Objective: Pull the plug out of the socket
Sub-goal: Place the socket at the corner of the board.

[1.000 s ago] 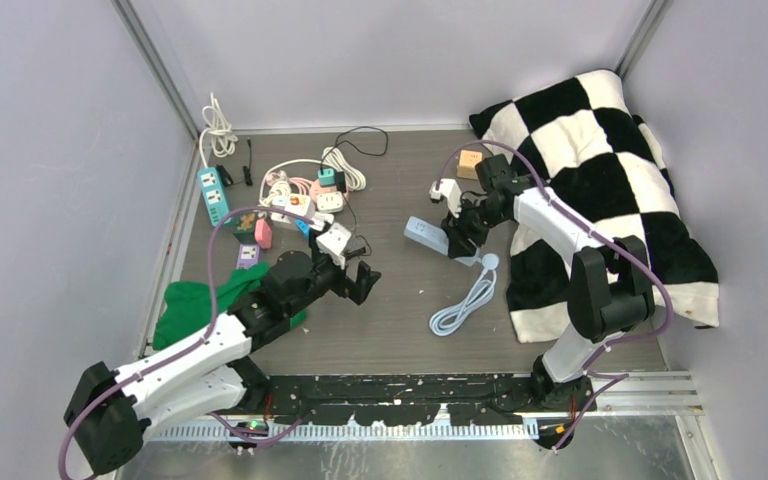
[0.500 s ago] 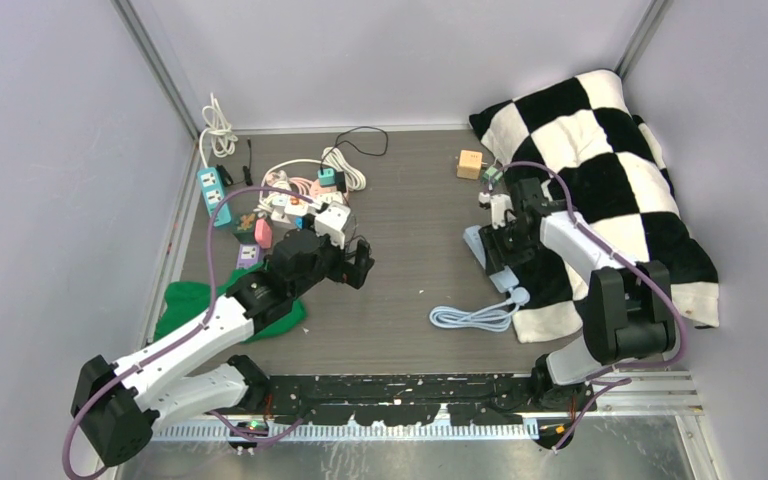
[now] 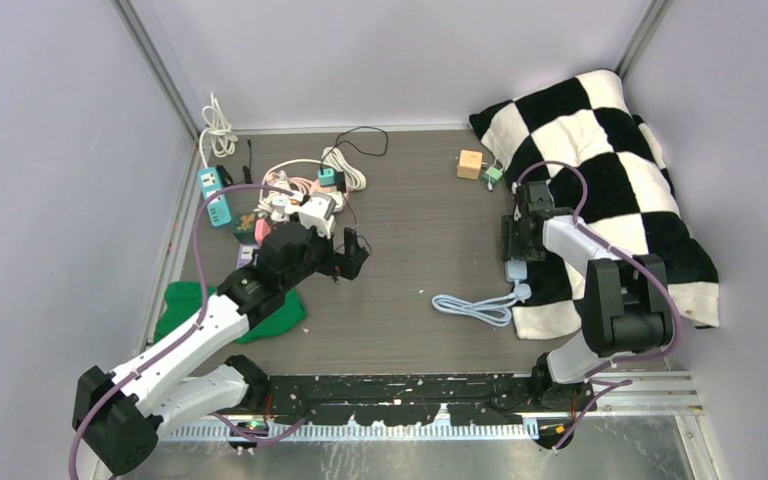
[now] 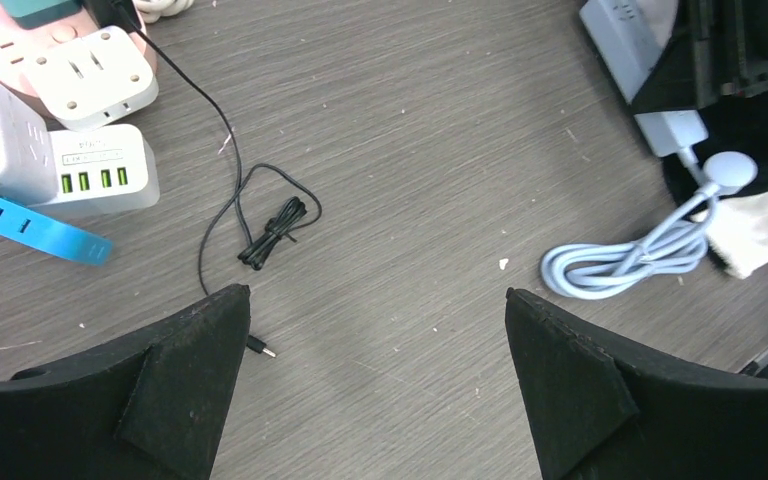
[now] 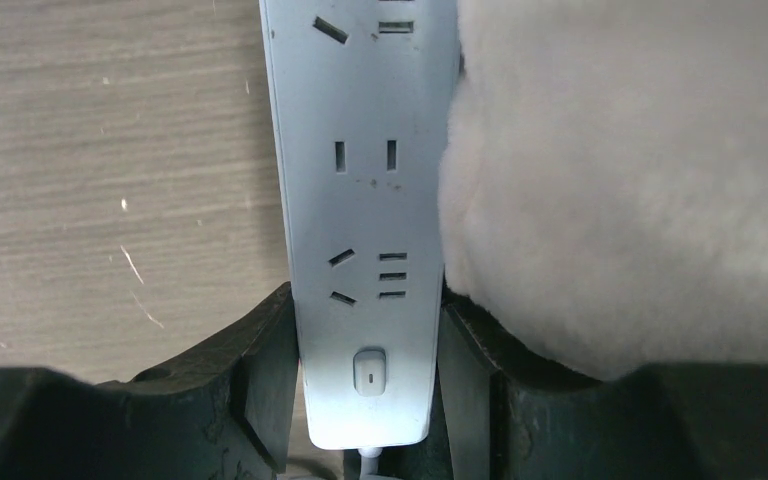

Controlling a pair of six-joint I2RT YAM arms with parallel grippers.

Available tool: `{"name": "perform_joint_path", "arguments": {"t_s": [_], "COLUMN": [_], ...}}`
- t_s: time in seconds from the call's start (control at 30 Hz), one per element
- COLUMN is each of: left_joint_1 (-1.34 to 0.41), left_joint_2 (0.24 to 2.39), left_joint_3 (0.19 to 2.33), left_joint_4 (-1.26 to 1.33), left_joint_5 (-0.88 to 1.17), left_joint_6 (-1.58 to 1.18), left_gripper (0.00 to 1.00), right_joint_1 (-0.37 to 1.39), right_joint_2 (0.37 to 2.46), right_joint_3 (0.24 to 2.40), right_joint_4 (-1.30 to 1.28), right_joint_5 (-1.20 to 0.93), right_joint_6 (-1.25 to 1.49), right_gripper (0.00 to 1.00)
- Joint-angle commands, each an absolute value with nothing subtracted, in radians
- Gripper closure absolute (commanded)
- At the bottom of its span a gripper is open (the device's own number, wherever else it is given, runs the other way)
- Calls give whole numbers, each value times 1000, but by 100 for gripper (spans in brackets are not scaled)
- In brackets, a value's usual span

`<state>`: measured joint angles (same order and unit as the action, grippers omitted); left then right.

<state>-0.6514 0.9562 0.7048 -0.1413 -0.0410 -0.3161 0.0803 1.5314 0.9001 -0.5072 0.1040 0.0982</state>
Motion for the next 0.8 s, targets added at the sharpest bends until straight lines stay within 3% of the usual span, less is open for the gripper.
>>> {"name": "perform_joint_path", "arguments": {"t_s": [0.0,0.13,0.37,0.53,0.77], "left_joint_1": [-644,-639,-631,-606,-488], "left_joint_2": [897,859,843,864,910], "left_joint_3": [724,718,729,785,880], "left_joint_4": [-165,-193,-227,-283,-298], "left_joint_5": [-27,-40,-54,-49,24], "left_joint_6": [-393,-414,-434,-443,-447], "left_gripper": [0,0,0,0,0], "right_joint_1": [63,61,63,63,131], "right_joint_2": [1603,1666,1692,1716,1739], "right_joint_3": [1008,1071,1093,1172,1395], "right_joint_4": [-423,-441,-411,-444,-489], "right_joint_5": [105,41,14,-145,-265], "right_joint_6": [157,155,163,133,-137], "right_gripper": [73,68,69,91,98]}}
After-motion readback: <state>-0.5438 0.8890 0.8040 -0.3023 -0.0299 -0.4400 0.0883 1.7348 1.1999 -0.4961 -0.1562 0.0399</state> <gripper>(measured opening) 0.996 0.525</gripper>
